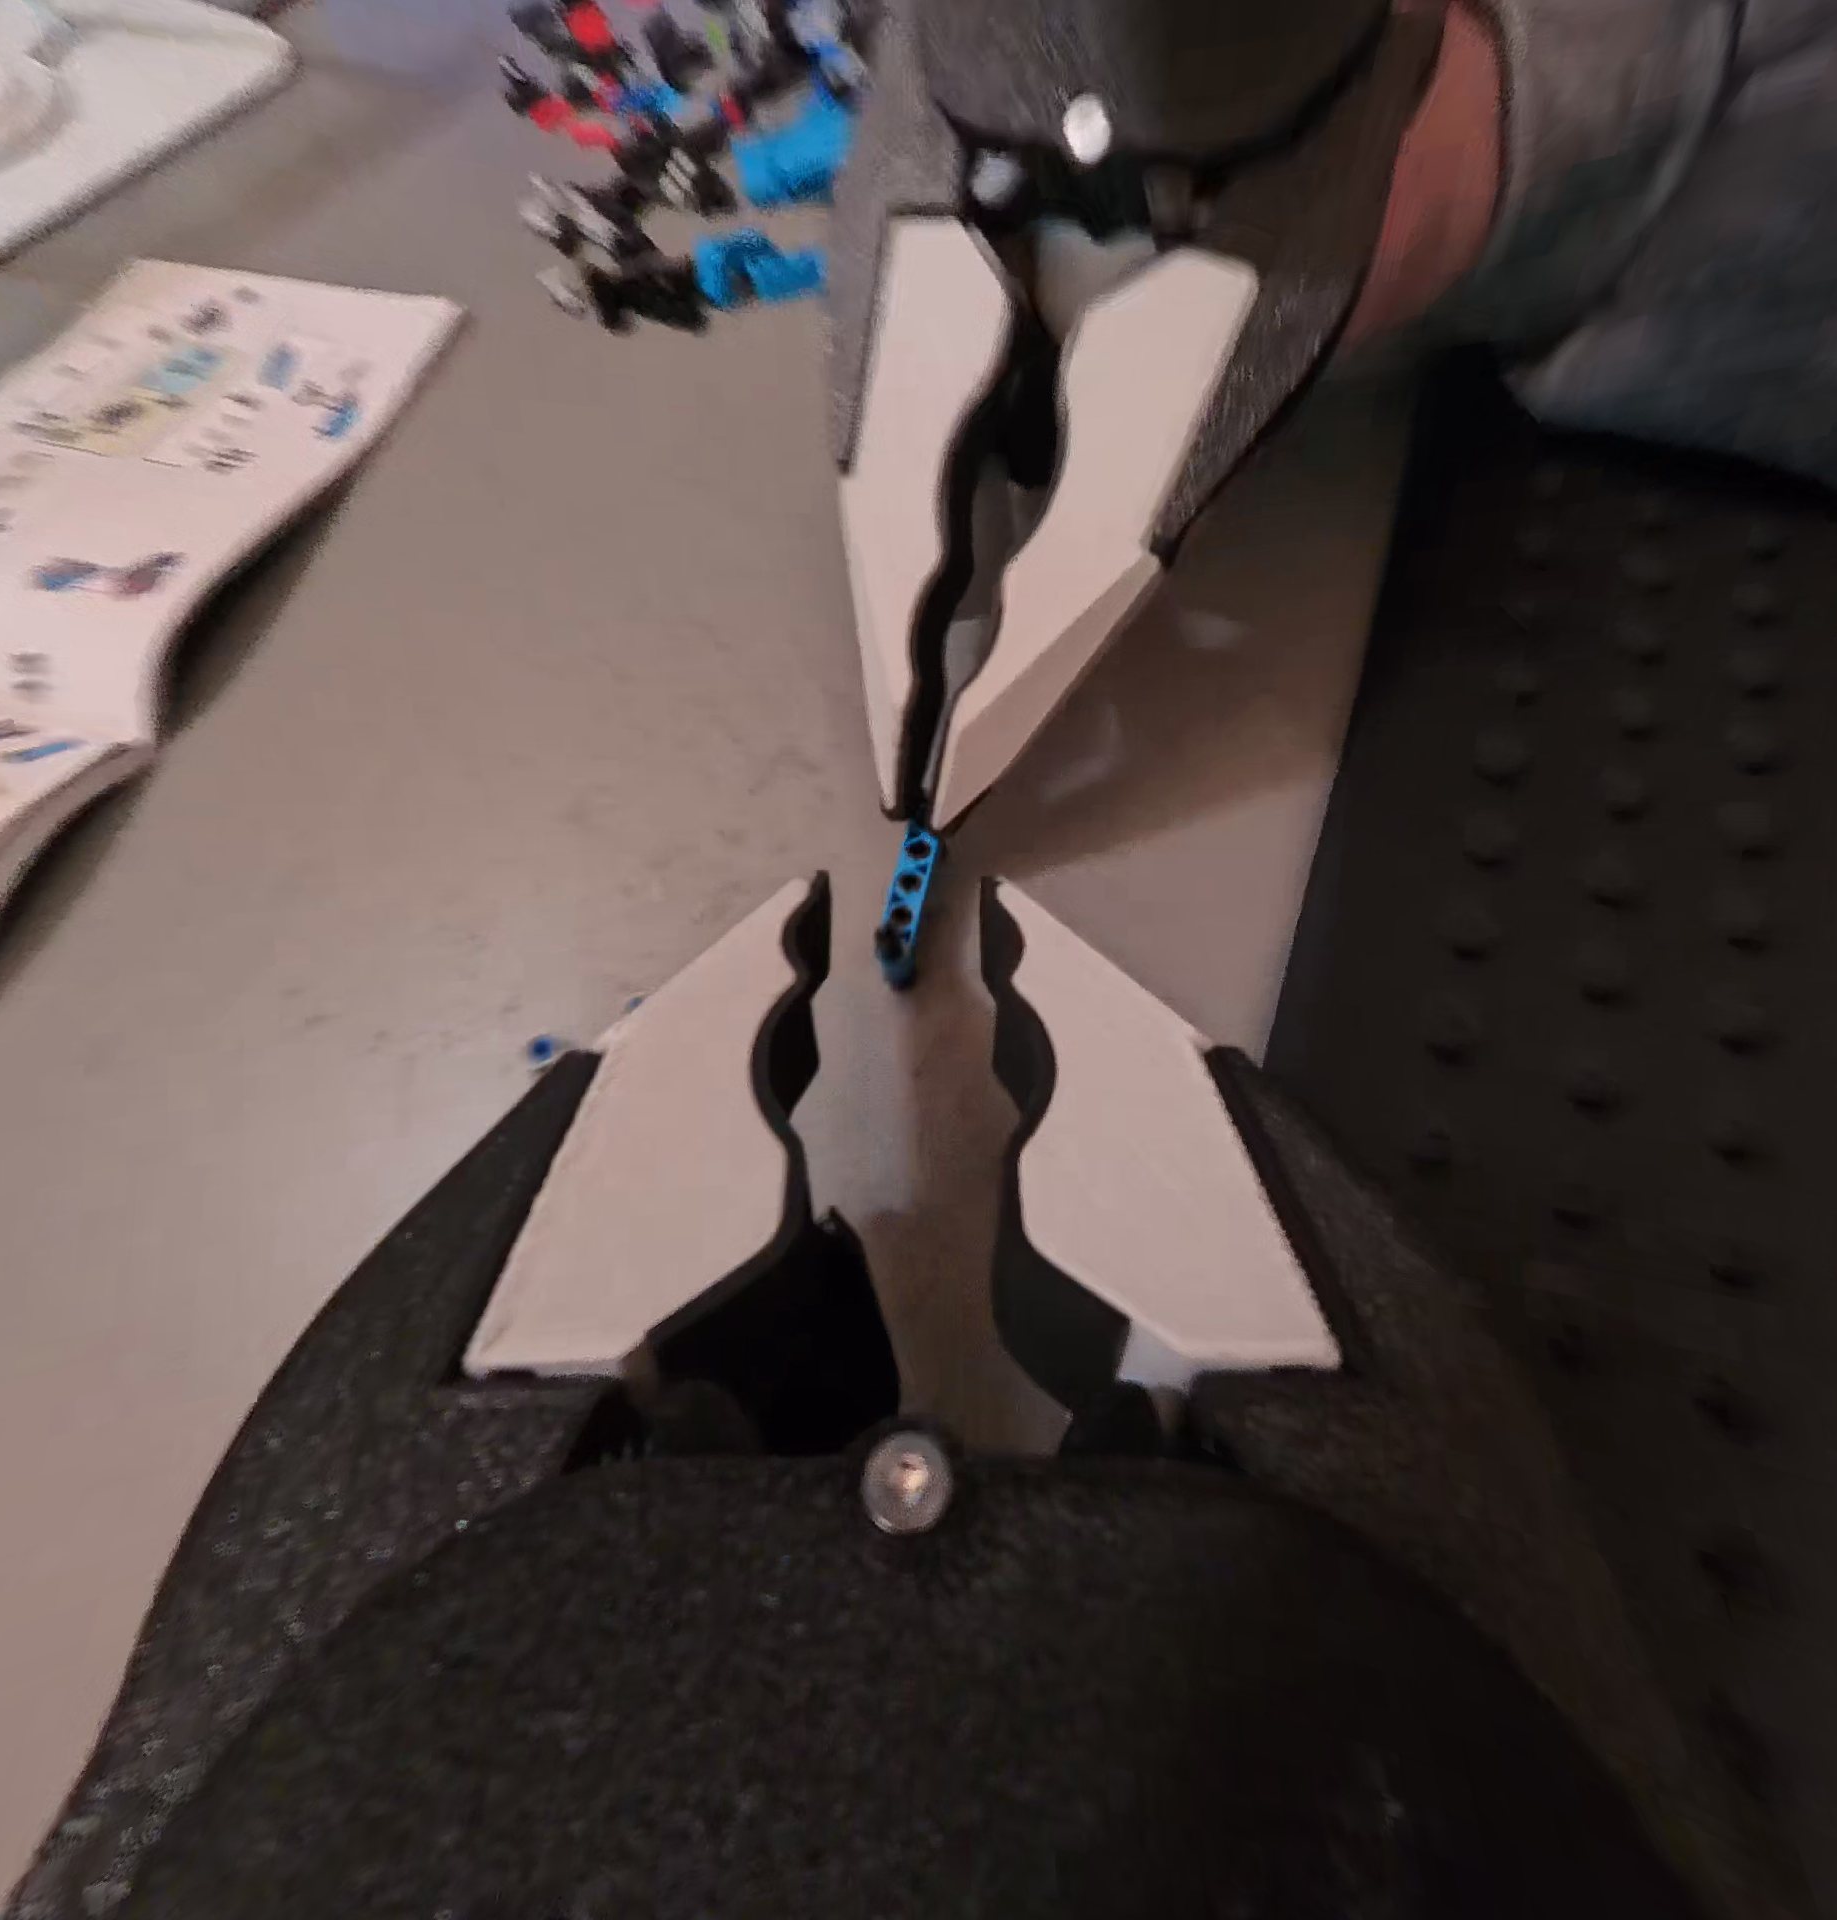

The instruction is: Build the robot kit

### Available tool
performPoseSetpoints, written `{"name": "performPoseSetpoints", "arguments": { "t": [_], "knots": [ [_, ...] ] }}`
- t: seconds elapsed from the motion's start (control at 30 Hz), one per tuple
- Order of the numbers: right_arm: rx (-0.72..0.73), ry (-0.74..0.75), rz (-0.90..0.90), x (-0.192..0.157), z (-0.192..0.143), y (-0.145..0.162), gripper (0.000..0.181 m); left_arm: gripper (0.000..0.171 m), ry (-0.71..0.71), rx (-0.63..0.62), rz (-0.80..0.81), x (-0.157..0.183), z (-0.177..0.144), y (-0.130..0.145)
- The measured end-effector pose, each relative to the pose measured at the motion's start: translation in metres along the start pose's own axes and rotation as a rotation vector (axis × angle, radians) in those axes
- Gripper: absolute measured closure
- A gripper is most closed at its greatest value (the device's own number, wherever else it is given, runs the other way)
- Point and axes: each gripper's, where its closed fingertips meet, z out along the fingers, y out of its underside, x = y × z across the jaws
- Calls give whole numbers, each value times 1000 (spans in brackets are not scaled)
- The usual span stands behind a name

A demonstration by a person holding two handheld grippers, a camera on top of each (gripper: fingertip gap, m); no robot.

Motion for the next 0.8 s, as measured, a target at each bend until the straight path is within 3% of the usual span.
{"name": "performPoseSetpoints", "arguments": {
  "t": [0.1,0.17,0.43,0.8],
  "knots": [
    [-2,76,19,15,-4,1,177,140,-90,83,-131,-34,-32,-7],
    [0,98,43,20,-4,1,177,135,-139,53,-183,-52,-41,2],
    [-2,115,75,24,-4,0,176,129,-160,-121,-183,-55,-11,31],
    [46,126,68,25,-9,-9,172,142,-240,-110,-215,-69,-12,28]
  ]
}}
